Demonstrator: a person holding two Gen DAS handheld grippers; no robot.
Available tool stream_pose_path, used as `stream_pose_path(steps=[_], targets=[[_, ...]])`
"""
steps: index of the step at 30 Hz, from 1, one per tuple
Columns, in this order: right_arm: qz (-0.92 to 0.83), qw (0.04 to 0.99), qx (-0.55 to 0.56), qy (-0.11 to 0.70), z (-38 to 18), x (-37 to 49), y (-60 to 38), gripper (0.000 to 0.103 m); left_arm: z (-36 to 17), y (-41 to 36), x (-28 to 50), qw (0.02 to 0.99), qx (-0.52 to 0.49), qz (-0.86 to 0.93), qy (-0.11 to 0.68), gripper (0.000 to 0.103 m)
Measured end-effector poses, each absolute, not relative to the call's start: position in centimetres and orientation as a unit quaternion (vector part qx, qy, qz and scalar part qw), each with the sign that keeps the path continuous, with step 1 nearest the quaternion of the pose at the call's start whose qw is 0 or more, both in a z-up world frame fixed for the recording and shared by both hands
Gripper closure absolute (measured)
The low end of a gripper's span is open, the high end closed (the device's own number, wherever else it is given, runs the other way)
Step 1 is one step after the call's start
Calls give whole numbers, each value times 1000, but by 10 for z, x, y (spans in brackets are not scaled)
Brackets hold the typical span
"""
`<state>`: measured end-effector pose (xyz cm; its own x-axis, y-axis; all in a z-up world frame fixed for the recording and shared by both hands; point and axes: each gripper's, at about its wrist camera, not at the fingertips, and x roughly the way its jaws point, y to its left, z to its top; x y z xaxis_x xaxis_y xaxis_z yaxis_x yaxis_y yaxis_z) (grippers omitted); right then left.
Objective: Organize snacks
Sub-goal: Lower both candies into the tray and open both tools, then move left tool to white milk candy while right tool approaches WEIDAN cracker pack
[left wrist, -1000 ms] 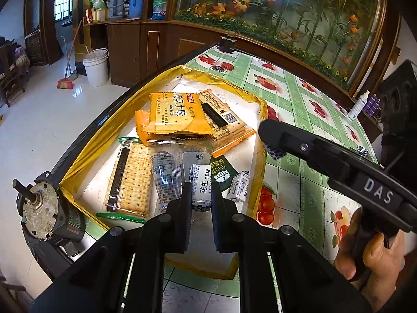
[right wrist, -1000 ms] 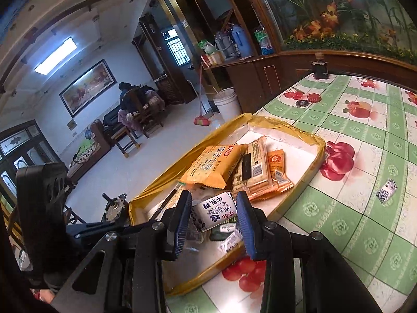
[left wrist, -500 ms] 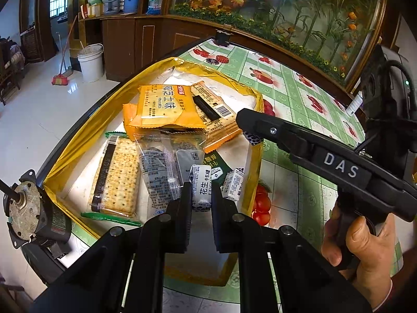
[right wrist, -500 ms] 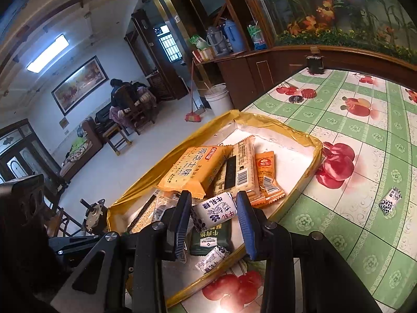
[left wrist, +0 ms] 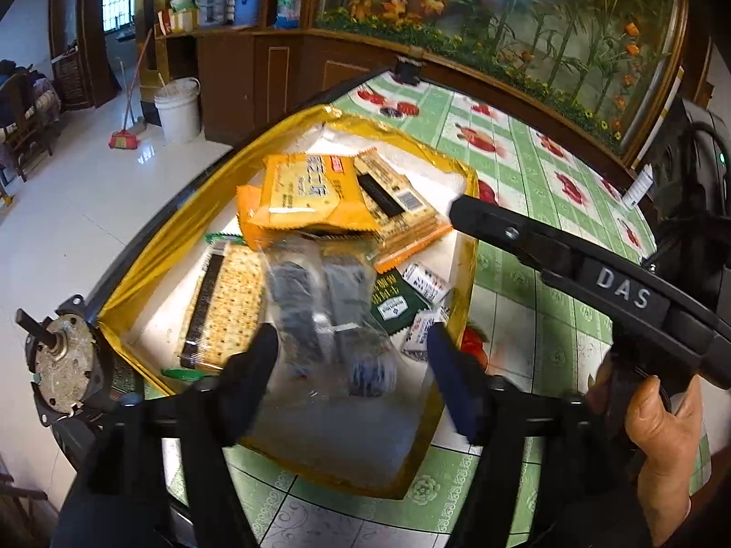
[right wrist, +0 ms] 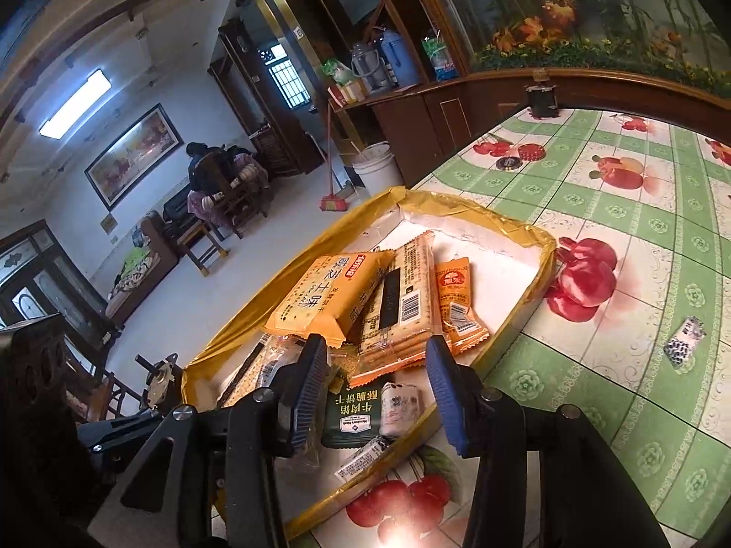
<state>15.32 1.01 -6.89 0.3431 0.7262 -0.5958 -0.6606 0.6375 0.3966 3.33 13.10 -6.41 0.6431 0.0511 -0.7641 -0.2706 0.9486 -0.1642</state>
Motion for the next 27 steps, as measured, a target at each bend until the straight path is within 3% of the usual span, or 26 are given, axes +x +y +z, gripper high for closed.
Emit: stream_pose_path(steps=[27], targets=[[327,868,117,354,-57,103,-164,50,-41,82,29,909,-101,64,400,34]])
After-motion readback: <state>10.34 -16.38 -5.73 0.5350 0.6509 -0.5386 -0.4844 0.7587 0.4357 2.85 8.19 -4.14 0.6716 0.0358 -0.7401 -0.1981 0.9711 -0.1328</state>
